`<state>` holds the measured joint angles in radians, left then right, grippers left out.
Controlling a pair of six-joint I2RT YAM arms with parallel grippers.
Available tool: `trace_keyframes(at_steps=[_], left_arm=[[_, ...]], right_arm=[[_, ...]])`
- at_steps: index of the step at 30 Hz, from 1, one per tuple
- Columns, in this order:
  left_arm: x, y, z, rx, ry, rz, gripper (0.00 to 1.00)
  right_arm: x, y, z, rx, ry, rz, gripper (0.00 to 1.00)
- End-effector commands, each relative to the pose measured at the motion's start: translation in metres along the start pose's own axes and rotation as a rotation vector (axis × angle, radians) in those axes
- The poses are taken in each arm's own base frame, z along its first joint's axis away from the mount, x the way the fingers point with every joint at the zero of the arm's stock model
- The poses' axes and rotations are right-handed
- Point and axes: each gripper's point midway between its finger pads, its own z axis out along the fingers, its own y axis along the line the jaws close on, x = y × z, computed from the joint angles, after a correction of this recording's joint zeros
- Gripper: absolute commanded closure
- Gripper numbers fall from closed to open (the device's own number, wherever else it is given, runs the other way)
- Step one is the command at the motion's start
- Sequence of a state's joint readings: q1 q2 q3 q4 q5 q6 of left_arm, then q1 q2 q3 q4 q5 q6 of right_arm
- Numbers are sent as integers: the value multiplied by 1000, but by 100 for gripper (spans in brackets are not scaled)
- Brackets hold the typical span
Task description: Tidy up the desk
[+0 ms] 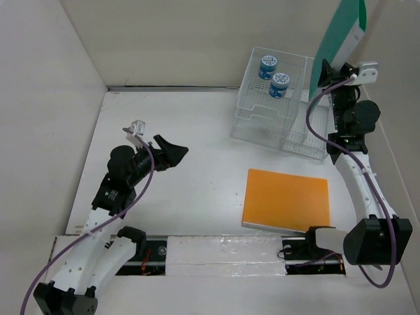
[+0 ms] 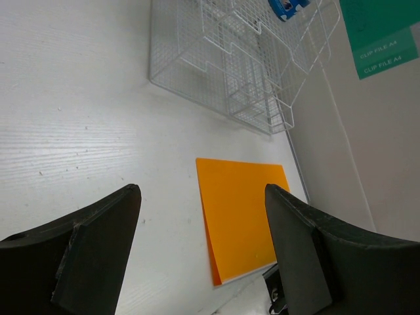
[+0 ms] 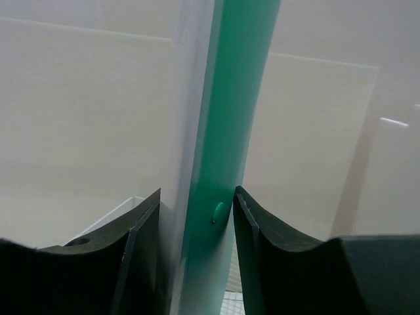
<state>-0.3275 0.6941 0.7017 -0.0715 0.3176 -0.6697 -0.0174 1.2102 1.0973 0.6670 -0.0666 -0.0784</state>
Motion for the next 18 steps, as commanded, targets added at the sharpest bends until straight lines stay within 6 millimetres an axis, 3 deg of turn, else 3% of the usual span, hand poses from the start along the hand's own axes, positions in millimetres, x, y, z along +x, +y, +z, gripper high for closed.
trace_keyframes(at_steps=[1, 8, 12, 18], left_arm=[[-20, -17, -3, 40, -54, 55, 28], [-34, -21, 0, 16, -62, 109, 28], [-36, -21, 5, 16, -60, 118, 28], [-31, -13, 13, -5, -37, 124, 28]], right_arm=[[-31, -3, 1, -42, -149, 8, 100], [31, -26, -1, -14, -109, 57, 100], [65, -22, 1, -59, -81, 88, 100], [81, -15, 0, -58, -85, 107, 100]])
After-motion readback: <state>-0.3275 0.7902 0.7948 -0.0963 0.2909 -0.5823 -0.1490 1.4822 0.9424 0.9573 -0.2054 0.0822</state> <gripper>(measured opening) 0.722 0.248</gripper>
